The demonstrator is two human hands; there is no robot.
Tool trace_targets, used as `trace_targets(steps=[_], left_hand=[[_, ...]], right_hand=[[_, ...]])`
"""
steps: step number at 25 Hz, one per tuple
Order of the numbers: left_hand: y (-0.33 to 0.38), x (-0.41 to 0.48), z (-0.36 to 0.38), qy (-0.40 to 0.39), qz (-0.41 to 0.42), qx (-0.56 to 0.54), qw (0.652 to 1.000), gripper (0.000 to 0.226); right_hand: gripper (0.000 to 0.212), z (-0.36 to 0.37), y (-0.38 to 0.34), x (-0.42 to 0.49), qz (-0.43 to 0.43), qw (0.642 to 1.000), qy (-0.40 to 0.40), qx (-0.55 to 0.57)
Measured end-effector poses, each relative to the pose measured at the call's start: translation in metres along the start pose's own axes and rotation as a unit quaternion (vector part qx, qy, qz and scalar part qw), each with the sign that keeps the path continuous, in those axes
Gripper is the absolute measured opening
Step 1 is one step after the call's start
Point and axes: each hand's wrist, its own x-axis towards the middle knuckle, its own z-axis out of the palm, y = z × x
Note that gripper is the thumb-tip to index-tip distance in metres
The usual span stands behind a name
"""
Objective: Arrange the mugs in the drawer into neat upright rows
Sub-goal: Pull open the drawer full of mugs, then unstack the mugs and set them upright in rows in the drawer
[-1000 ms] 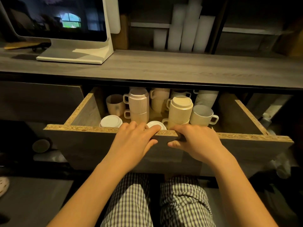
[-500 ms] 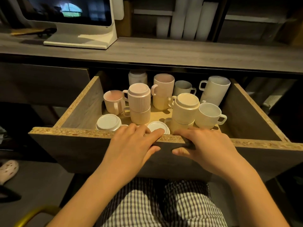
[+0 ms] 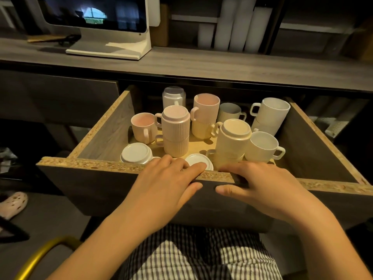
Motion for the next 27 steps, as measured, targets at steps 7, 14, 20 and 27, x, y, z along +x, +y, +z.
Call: trace_targets(steps=[7, 14, 20, 27], left_hand=[[-0.042, 0.036, -0.037, -0.140, -0.051, -0.158, 0.976, 0.053], [-0.103, 0.087, -0.028, -0.268, -0.023, -0.014, 0.963, 0.045], [-0.125, 0.103, 0.012, -0.395, -0.043, 0.001, 0.918, 0.060], [-0.146, 0.092, 0.036, -0.484, -0.123, 0.059, 0.864, 0.073]], right_hand=[[0.054, -0.035, 0.000, 0.039, -0.014, 0.996, -0.043, 0.073], [0.039, -0.045, -0.005, 0.117, -0.065, 0.993, -0.071, -0.064], [0.042, -0.028, -0.008, 0.159, -0.111, 0.982, -0.123, -0.095], [0.046, -0.001, 0.003, 0.165, -0.123, 0.978, -0.164, -0.041]])
